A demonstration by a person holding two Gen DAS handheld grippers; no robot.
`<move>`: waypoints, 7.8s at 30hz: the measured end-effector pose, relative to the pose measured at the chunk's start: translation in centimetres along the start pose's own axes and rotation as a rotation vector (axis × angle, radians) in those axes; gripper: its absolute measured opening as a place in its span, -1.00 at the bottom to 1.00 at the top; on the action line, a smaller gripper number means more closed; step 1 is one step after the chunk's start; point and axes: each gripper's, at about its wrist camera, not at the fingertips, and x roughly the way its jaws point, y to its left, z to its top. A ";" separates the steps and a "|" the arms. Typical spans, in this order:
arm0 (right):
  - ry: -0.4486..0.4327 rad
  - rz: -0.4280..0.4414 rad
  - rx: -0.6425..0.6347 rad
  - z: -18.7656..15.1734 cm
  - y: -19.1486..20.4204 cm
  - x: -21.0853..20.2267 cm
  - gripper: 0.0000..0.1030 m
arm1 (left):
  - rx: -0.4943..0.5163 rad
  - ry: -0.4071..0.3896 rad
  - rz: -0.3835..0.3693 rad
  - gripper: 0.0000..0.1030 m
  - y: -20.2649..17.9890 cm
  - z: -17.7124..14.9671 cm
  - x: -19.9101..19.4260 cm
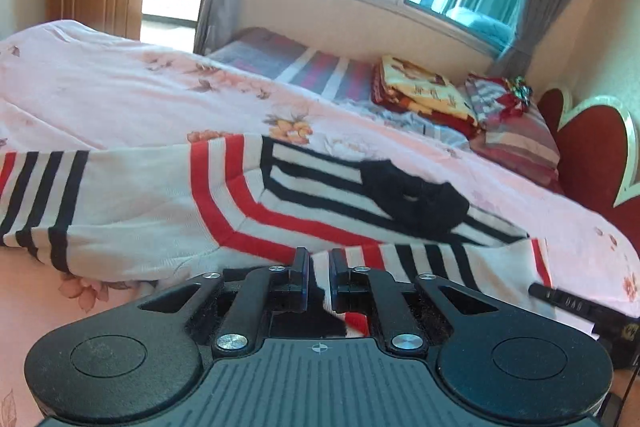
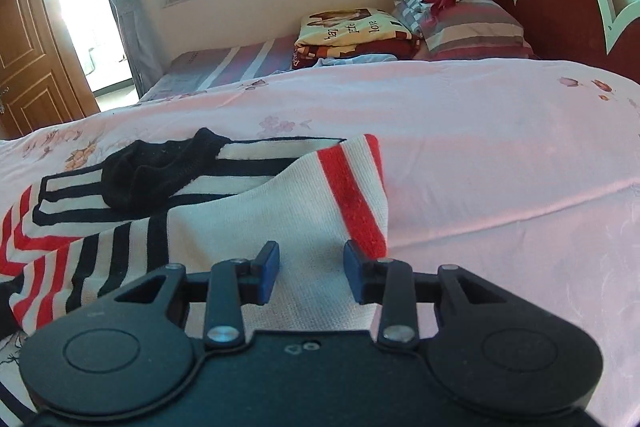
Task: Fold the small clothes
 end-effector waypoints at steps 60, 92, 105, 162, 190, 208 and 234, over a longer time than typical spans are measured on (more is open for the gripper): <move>0.034 0.108 -0.083 -5.8 22.4 -2.6 -0.03 | -0.110 -0.184 -0.219 -0.65 16.6 8.0 -1.4; 0.062 0.174 0.349 -2.3 10.3 1.7 -0.67 | -0.053 0.041 0.044 0.65 11.3 3.4 5.6; -0.103 -0.001 0.126 -1.7 5.4 -6.2 -0.87 | -0.011 0.105 -0.051 0.65 8.2 3.8 9.7; 0.060 -0.029 0.154 -5.6 5.5 -2.9 -0.92 | 0.048 0.022 0.051 -0.39 11.9 -2.5 5.0; -0.065 -0.064 0.173 -3.1 3.6 -5.3 -0.57 | 0.155 0.005 -0.036 -0.38 5.8 0.9 5.6; 0.030 -0.028 -0.068 -1.9 8.9 0.7 -0.52 | 0.166 0.029 0.022 -0.38 3.5 3.1 10.8; 0.071 -0.016 -0.270 -12.0 8.5 -8.6 -0.41 | 0.287 0.064 0.027 0.15 2.8 -9.4 -1.2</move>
